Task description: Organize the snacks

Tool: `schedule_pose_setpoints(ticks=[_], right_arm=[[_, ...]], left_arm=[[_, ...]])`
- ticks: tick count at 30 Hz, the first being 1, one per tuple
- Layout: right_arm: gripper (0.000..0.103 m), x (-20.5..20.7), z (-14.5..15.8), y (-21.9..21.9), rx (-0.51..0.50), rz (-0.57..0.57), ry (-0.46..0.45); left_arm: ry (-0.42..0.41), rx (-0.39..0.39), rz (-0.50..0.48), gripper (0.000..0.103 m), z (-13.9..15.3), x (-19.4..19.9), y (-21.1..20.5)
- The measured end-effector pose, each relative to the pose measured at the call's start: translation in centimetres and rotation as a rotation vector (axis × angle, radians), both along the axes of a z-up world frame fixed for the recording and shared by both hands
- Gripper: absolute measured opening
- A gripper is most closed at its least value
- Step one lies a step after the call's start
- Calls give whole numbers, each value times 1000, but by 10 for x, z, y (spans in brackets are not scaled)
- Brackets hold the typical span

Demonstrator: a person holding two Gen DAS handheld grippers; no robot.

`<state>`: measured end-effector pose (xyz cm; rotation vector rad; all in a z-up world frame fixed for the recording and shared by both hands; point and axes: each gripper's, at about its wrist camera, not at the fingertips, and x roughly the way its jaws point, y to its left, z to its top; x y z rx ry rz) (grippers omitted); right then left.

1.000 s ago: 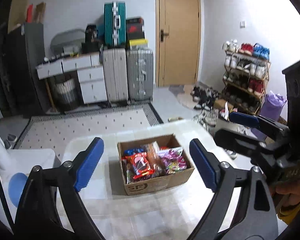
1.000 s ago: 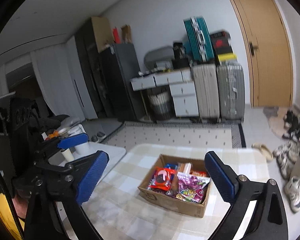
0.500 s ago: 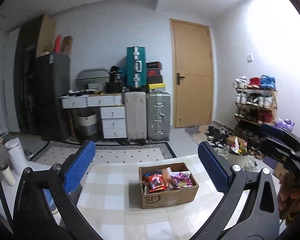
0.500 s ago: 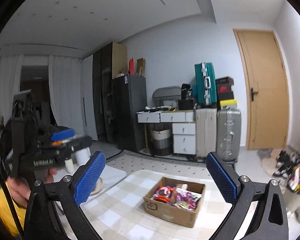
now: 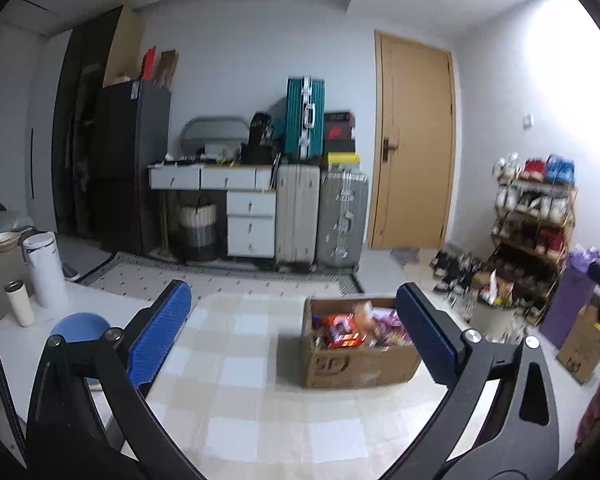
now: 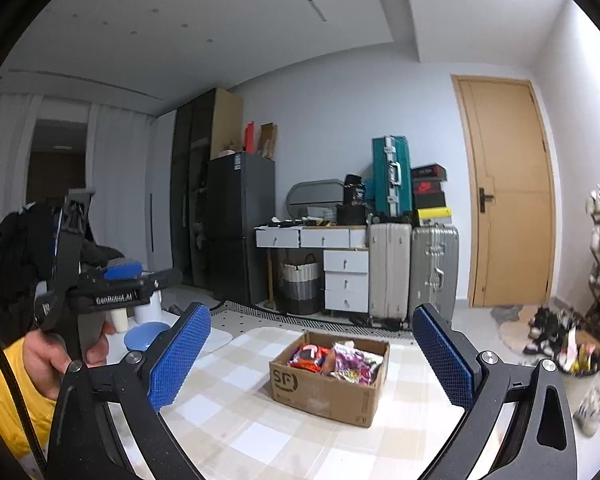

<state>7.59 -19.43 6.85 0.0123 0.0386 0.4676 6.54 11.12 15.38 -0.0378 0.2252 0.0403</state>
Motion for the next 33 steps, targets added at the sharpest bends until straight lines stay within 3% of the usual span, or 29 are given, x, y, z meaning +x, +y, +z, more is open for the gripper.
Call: schedule_pose_setpoints(ticks=[8,15,19,24,33], right_arm=[[102,37,-54,-1,-15,-60,67],[102,69,-122,4,13,-132,87],[102,80,-143,3,3,-184,65],[102,90,-164,0,33,-219,73],[102,101,-174,-14,73,-267,119]], left_arm=[[42,39,13,102,-63,50,-18],[115,58,-9,102,-159,99,-45],[139,19,-3,102,-203,117,-42],[129,-10,13,102,-232,130,-32],[139,23,5,102,-270,149,-40]])
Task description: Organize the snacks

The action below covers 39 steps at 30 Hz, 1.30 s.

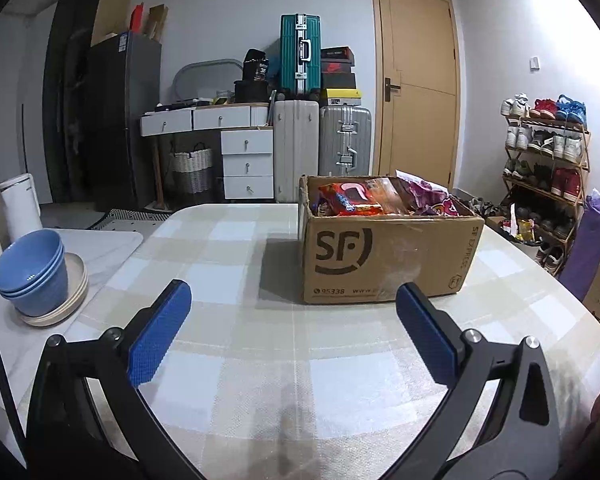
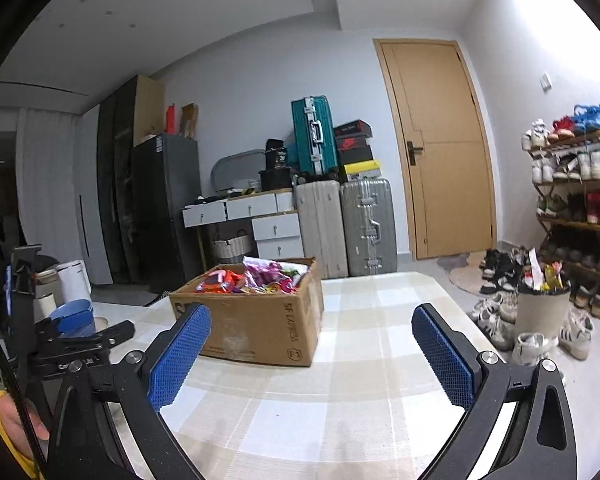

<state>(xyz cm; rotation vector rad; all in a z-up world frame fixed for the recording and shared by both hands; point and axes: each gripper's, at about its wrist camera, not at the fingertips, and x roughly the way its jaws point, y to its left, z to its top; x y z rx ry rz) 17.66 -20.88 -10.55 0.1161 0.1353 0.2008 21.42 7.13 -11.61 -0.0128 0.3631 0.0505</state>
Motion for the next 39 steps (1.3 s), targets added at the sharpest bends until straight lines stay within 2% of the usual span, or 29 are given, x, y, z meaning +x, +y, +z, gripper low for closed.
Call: schedule_pose_setpoints(ticks=[4,8,13,39], right_arm=[[102,-3,5,1,-7,3,0],[102,-8,6,13,-65,26,-17],[102,-8,5,25,-120,45,-25],[102,-5,0,26,-110,50,-5]], left_arm=[[-19,6,2,102,-1,-1,1],[-26,19,-4,102,-1,1,-3],[-24,12,0,102,13,-9,1],[-21,12,2,102,14,-10,2]])
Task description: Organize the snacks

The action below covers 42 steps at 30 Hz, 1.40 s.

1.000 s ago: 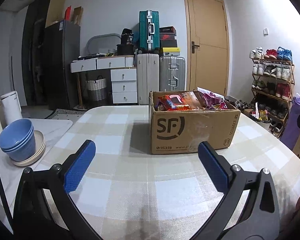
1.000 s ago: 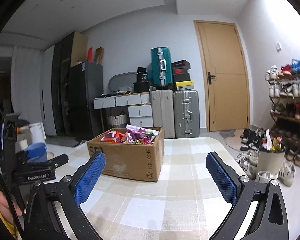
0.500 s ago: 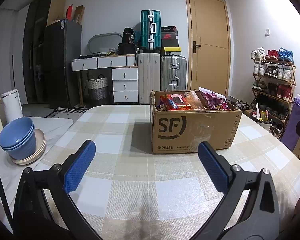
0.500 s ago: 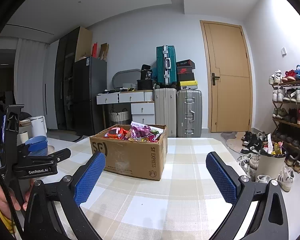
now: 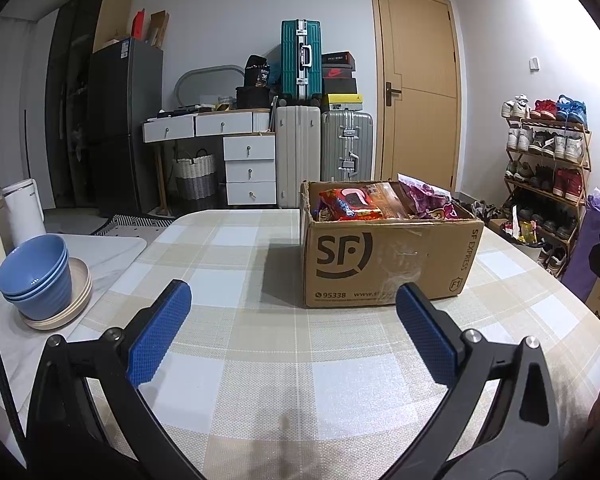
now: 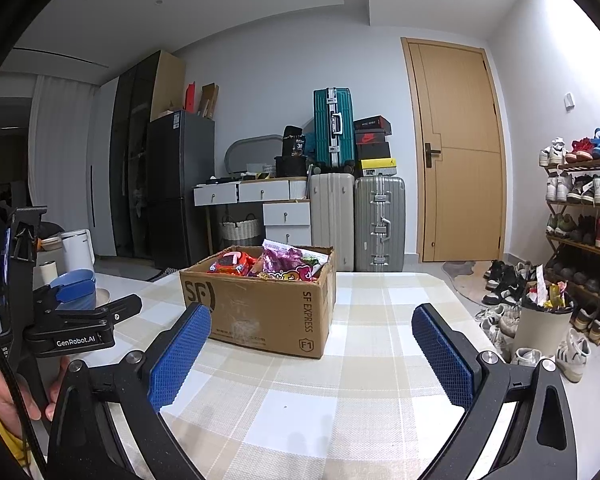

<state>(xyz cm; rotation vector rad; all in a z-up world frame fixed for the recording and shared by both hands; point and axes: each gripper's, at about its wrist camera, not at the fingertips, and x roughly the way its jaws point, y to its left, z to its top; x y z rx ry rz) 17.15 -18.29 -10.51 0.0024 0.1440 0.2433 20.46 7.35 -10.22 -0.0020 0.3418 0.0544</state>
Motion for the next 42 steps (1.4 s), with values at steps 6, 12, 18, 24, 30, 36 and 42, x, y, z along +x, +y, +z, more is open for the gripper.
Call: schedule_pose_setpoints(ticks=[6,12,18,24,30,36,42], right_arm=[[102,0,-1,0,1,-2,3],[102,0,-2,0,4,-3,5],[102,1,-2,0,3,-2,6],[102,1,-2,0,3,-5,7],[102,-1,-4,1,0,-3,7],[102,-1,-5,1,1,-4,13],[102,-1,-5,1,0,-4,14]], left_arm=[[-7,2,0,102,6,-6,0],[-12,2,-5,102,8,-11,-1],[-13,3,-6,102,7,-11,-1],[-5,1,-5,102,5,-10,-1],[3,-13,-4,102,5,-11,2],[-11,11,-17,102,6,-13,-3],[-16,23,-19,102,6,-15,-6]])
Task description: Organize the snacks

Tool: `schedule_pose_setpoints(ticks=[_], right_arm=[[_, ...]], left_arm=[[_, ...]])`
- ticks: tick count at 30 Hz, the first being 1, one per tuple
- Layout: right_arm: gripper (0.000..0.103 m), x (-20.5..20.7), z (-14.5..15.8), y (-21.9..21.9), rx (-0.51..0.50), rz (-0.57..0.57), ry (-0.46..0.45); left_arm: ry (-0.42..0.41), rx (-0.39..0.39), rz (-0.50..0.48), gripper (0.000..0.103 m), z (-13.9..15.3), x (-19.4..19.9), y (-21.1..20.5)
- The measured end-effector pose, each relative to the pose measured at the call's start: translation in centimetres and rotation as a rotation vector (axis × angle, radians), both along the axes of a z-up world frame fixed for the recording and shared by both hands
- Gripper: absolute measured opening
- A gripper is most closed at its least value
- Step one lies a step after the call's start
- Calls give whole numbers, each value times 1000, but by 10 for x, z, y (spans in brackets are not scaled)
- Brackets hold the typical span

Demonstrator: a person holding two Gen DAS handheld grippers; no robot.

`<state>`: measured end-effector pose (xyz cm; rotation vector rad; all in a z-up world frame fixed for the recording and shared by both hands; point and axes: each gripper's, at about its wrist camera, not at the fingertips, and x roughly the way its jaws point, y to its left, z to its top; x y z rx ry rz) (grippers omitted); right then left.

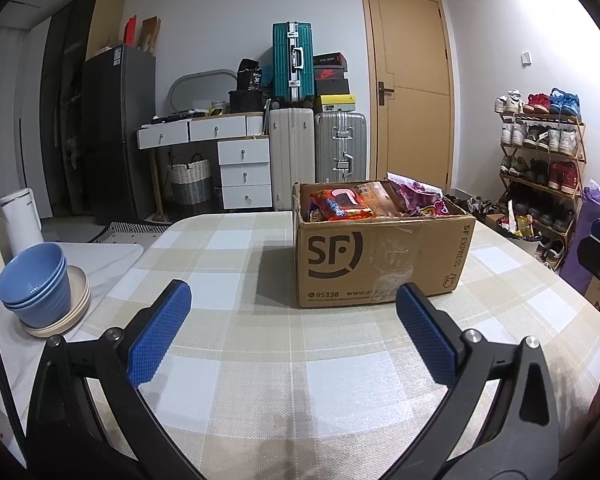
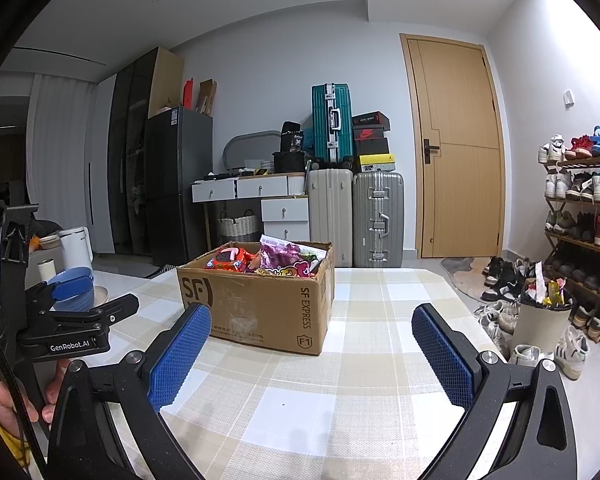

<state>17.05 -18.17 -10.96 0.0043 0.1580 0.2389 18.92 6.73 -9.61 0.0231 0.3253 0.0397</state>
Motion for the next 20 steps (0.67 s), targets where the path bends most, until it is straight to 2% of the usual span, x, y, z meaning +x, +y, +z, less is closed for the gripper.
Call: schedule_pose_setpoints(ticks=[7,17,20], right_arm=[[102,1,1,0,0,0,3],[102,1,1,-1,-1,0,4],[102,0,1,-1,0,-1,4]], left_arm=[[42,-30,-9,102,-1,3,3],[-13,-36,24,102,4,-4,8],[-4,-35,29,102,3,-3,9]])
